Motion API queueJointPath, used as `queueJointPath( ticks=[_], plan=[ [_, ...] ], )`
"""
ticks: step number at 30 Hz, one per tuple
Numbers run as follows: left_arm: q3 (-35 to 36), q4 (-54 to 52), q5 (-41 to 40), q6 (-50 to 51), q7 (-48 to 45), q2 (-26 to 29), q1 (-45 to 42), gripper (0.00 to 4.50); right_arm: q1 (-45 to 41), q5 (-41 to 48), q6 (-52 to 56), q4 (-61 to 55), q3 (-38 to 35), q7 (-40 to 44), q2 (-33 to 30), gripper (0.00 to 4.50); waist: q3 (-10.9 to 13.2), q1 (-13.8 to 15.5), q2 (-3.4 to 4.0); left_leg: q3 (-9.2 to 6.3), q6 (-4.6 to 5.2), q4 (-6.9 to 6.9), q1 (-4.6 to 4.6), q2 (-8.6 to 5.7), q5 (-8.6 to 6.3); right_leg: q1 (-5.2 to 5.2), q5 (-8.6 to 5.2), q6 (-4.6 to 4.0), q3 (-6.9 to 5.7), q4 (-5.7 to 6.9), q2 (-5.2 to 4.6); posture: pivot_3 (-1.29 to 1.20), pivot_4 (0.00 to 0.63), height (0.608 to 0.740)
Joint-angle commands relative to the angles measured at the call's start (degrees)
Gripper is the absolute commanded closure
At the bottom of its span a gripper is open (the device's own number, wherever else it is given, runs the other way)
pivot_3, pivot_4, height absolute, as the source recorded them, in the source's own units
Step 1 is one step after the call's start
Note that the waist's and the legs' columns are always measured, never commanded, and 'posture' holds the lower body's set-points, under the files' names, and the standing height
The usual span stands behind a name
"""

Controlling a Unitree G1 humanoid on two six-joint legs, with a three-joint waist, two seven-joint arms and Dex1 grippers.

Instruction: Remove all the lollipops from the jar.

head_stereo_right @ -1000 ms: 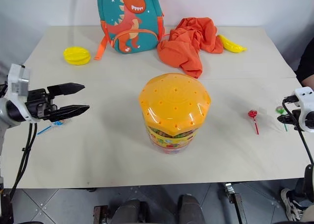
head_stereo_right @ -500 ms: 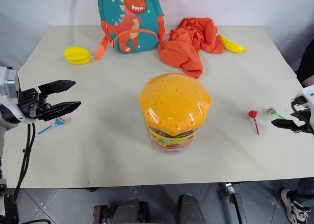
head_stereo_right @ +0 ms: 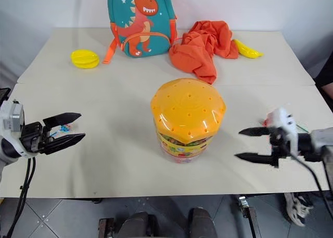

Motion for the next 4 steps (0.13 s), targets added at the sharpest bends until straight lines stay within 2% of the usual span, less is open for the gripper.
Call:
queueJointPath(
  ticks=[1, 4],
  plan=[
    [5.20, -7.05, -3.86, 2.67, 3.75, -0.88, 4.44, 0.00, -0.71, -1.60, -3.42, 2.50, 1.79, -0.02, 1.02, 0.03, 0.00, 0.23, 0.00, -0.11, 0.00, 0.00, 0.00, -0.01, 0.00, 0.00, 0.00, 0.00, 0.01, 0.00, -0.02, 0.00, 0.150, 0.740],
    [7.69, -12.40, -6.76, 5.64, 6.71, -1.80, 8.78, 0.00, -0.74, -1.14, -2.76, 3.26, 1.71, -1.54, 2.06, 0.03, 0.00, 0.37, 0.00, -0.33, 0.01, 0.02, 0.00, -0.01, -0.01, 0.01, 0.00, 0.00, 0.00, 0.00, -0.02, 0.00, 0.150, 0.740]
  ],
)
